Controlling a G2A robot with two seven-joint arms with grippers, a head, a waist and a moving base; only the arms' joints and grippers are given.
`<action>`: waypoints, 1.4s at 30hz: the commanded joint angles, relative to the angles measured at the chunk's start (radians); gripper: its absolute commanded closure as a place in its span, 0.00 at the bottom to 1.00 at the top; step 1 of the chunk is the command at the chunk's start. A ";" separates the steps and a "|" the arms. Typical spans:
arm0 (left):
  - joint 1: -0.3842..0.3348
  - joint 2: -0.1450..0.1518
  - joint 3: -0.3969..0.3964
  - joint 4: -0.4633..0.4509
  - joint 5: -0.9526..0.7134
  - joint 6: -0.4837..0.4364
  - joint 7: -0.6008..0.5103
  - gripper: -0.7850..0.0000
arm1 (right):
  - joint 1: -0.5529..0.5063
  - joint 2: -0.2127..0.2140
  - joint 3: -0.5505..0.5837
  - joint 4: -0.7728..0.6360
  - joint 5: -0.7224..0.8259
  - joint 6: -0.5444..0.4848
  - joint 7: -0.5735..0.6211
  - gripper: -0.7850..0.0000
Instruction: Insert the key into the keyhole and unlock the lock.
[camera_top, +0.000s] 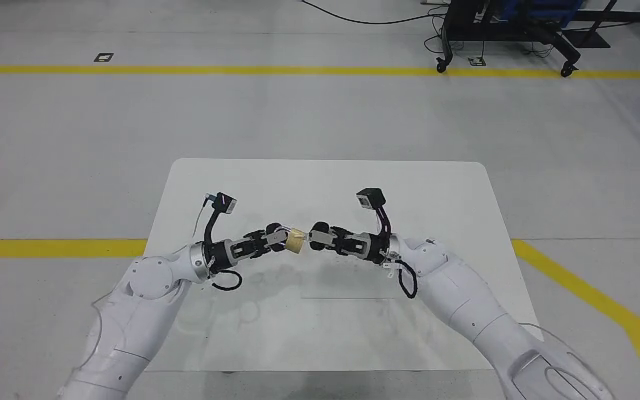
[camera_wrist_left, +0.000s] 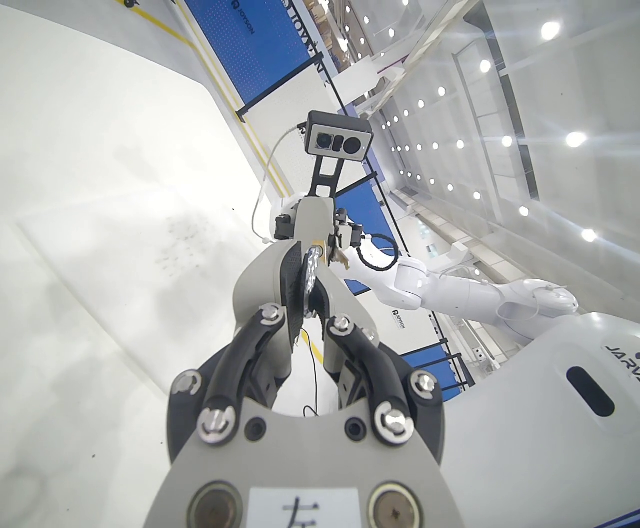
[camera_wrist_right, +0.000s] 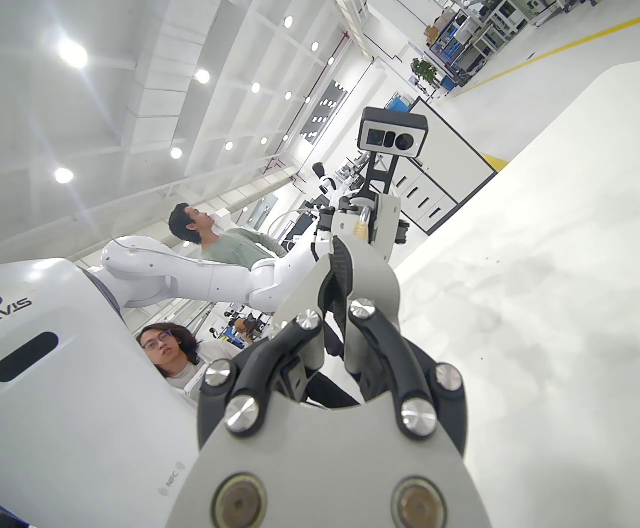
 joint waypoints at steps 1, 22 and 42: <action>0.002 0.001 0.003 -0.010 0.011 -0.001 -0.007 1.00 | -0.001 0.004 0.010 0.004 0.002 -0.015 -0.015 1.00; -0.004 -0.001 0.012 0.043 -0.060 0.001 -0.025 1.00 | 0.012 -0.042 -0.007 0.024 -0.030 -0.023 -0.034 1.00; -0.073 -0.022 0.070 0.032 -0.108 0.402 0.111 1.00 | -0.119 -0.008 0.111 -0.090 -0.055 0.006 -0.138 1.00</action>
